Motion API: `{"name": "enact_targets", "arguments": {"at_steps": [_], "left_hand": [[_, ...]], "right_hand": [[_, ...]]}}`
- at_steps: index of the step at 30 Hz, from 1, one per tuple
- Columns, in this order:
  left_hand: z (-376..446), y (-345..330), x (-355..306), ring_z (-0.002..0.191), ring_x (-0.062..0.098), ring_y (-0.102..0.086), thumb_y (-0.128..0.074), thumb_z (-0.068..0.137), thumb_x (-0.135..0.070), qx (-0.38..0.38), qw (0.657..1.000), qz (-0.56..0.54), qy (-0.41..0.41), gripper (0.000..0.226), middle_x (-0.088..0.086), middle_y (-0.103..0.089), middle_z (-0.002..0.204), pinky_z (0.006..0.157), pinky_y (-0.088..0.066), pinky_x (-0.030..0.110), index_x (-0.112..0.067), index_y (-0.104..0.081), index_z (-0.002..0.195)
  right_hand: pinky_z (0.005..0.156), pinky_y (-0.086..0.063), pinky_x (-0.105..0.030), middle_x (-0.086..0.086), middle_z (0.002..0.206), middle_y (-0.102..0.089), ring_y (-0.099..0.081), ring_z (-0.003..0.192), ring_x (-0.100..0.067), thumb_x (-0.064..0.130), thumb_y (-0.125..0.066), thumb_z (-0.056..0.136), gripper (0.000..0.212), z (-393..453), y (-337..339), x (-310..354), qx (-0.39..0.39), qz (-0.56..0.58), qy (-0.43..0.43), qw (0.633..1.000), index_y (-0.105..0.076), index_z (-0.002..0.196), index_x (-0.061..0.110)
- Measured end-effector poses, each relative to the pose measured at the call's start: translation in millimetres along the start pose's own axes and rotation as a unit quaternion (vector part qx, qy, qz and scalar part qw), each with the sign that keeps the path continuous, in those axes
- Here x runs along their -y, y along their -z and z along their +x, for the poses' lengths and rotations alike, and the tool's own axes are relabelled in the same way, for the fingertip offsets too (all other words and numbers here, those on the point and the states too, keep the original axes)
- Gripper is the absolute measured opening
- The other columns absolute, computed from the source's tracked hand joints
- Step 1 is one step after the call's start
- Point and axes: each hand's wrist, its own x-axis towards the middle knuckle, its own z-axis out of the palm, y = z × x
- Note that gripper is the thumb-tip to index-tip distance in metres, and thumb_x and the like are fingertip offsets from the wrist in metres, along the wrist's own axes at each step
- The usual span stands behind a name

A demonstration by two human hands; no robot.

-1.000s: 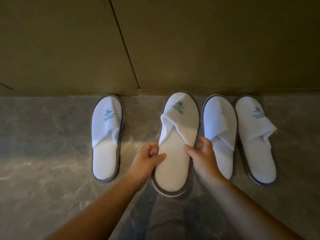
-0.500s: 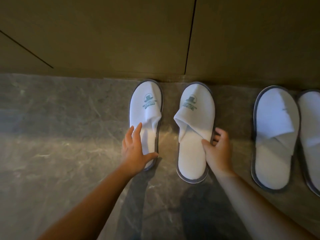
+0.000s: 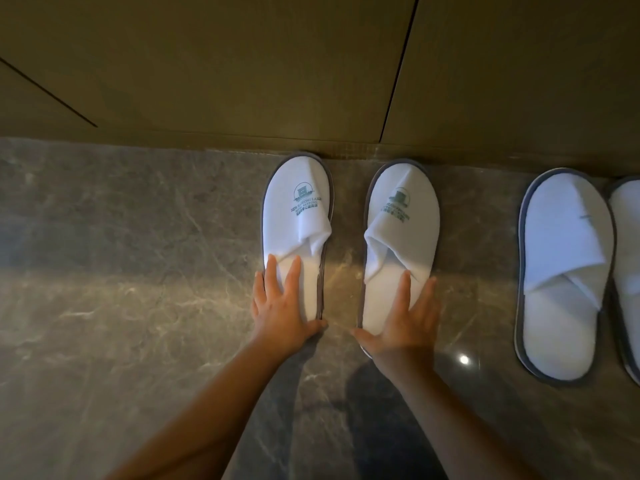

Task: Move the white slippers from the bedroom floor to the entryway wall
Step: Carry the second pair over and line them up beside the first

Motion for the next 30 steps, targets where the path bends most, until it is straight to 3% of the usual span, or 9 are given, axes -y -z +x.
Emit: {"name": "enact_targets", "arguments": {"at_steps": [8, 15, 30], "left_hand": [[-3, 5, 2, 0.139, 0.03, 0.009, -0.068, 0.065, -0.051, 0.014, 0.999, -0.028, -0.01, 0.108, -0.002, 0.018, 0.151, 0.114, -0.01, 0.051, -0.03, 0.008, 0.139], [-4, 6, 0, 0.139, 0.03, 0.007, -0.069, 0.065, -0.049, 0.01, 1.0, -0.028, -0.007, 0.108, 0.0, 0.015, 0.152, 0.114, -0.011, 0.052, -0.029, 0.007, 0.139], [-2, 14, -11, 0.141, 0.031, 0.01, -0.064, 0.067, -0.055, -0.013, 1.0, -0.014, -0.004, 0.106, 0.0, 0.015, 0.154, 0.113, -0.005, 0.054, -0.032, 0.01, 0.138]], "right_hand": [[0.113, -0.018, -0.048, -0.014, 0.152, 0.018, 0.002, 0.139, -0.036, 0.052, -0.068, 0.064, 0.114, 9, -3, 6, 0.005, -0.021, 0.022, 1.0, 0.014, 0.138, 0.024], [0.113, -0.017, -0.048, -0.015, 0.152, 0.015, 0.001, 0.139, -0.036, 0.047, -0.072, 0.063, 0.115, 7, -4, 10, 0.007, 0.005, -0.012, 1.0, 0.011, 0.139, 0.022], [0.113, -0.016, -0.047, -0.015, 0.153, 0.013, 0.002, 0.14, -0.036, 0.054, -0.065, 0.067, 0.109, 3, 5, 12, -0.007, -0.009, -0.002, 1.0, 0.01, 0.139, 0.022]]}}
